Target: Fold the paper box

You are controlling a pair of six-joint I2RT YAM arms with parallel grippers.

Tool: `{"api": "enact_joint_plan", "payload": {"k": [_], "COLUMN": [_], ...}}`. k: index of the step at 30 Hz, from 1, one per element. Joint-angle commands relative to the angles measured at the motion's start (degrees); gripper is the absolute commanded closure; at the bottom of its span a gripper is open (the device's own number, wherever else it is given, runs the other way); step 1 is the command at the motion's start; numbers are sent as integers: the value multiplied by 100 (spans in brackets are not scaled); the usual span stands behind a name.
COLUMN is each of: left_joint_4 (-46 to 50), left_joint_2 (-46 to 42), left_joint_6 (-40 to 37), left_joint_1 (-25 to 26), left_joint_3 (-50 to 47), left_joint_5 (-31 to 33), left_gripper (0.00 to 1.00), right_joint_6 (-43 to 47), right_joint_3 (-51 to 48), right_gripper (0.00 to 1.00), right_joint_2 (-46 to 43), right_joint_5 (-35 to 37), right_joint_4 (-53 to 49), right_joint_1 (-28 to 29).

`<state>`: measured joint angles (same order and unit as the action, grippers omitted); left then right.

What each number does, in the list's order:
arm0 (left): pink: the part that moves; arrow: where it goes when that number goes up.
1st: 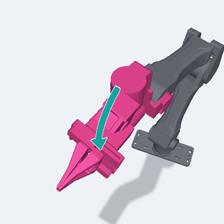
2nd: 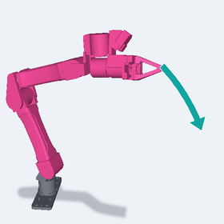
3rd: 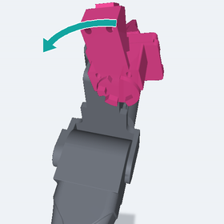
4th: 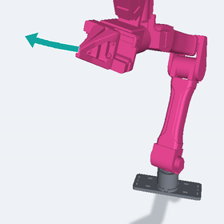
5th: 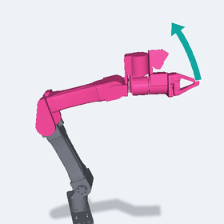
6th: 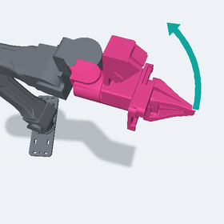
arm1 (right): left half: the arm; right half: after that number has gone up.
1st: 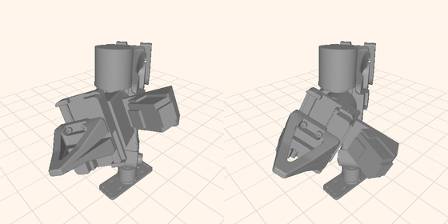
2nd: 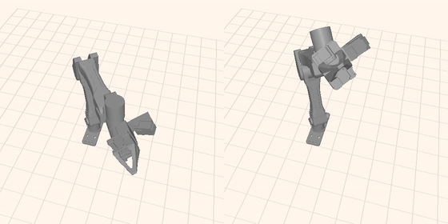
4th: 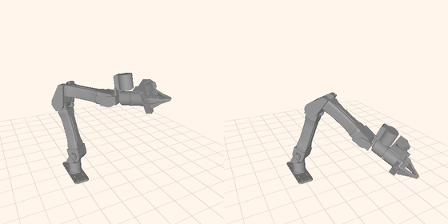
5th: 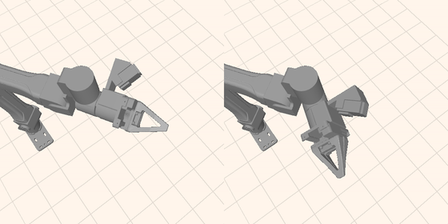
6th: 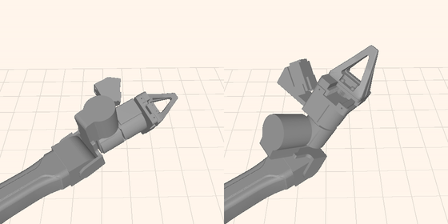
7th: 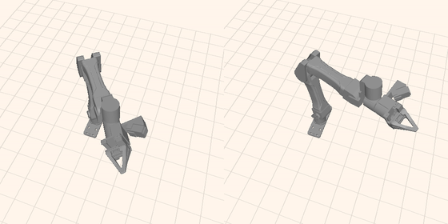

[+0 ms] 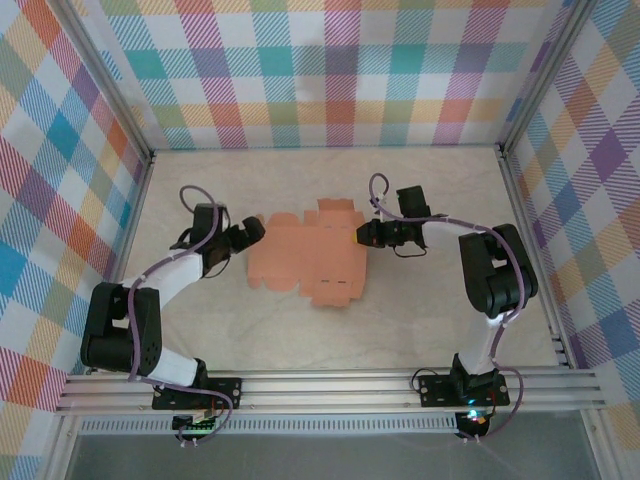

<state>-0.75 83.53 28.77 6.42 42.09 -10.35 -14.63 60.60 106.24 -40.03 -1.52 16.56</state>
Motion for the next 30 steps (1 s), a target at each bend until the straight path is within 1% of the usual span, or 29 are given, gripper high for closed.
{"api": "enact_joint_plan", "payload": {"k": [1, 3, 5, 7, 8, 10, 12, 14, 17, 18, 20, 22, 23, 24, 25, 27, 30], "left_joint_4": [-812, -935, -1012, -726, -496, -49, 375, 675, 645, 636, 790, 1348, 1814, 2270, 2532, 2870, 3308], "left_joint_2": [1, -73, -299, -611, -729, -777, -588, -303, 145, 323, 687, 1147, 1435, 1705, 2002, 2474, 2884], "left_joint_6": [7, -9, -197, -694, -1073, -1856, -2859, -3472, -4191, -4472, -4872, -5293, -5565, -5790, -5918, -6142, -6545], "left_joint_1": [-217, -219, -204, -93, 13, 230, 455, 545, 545, 548, 545, 546, 545, 552, 545, 554, 563], "left_joint_3": [-263, -362, -442, -356, -220, 106, 547, 932, 1328, 1484, 1889, 2509, 2886, 3278, 3597, 4080, 4507], "left_joint_5": [-882, -904, -833, -552, -384, -342, -914, -1291, -1884, -2145, -2568, -3039, -3344, -3580, -3693, -3935, -4332], "left_gripper": [0, 0, 0, 0, 0, 0, 0, 0, 15, 19, 19, 22, 22, 25, 29, 42, 43], "right_joint_6": [319, 330, 348, 457, 542, 782, 1014, 1205, 1454, 1525, 1652, 1665, 1672, 1681, 1697, 1721, 1705], "right_joint_3": [202, 233, 224, 262, 308, 405, 522, 654, 912, 1018, 1170, 1252, 1260, 1261, 1277, 1329, 1374], "right_gripper": [100, 100, 100, 100, 100, 100, 100, 100, 100, 100, 100, 100, 100, 100, 100, 100, 100], "right_joint_2": [-175, -178, -215, -250, -266, -295, -296, -277, -223, -201, -182, -207, -230, -255, -268, -276, -289], "right_joint_5": [-300, -209, -116, 32, 127, 262, 401, 519, 584, 601, 581, 565, 514, 448, 422, 417, 412], "right_joint_4": [-294, -365, -409, -606, -758, -1038, -1349, -1574, -1989, -2158, -2412, -2532, -2545, -2571, -2605, -2725, -2803], "right_joint_1": [-47, -50, -47, -48, -47, -48, -47, -43, -49, -46, -46, -47, -52, -52, -39, -37, -39]}}
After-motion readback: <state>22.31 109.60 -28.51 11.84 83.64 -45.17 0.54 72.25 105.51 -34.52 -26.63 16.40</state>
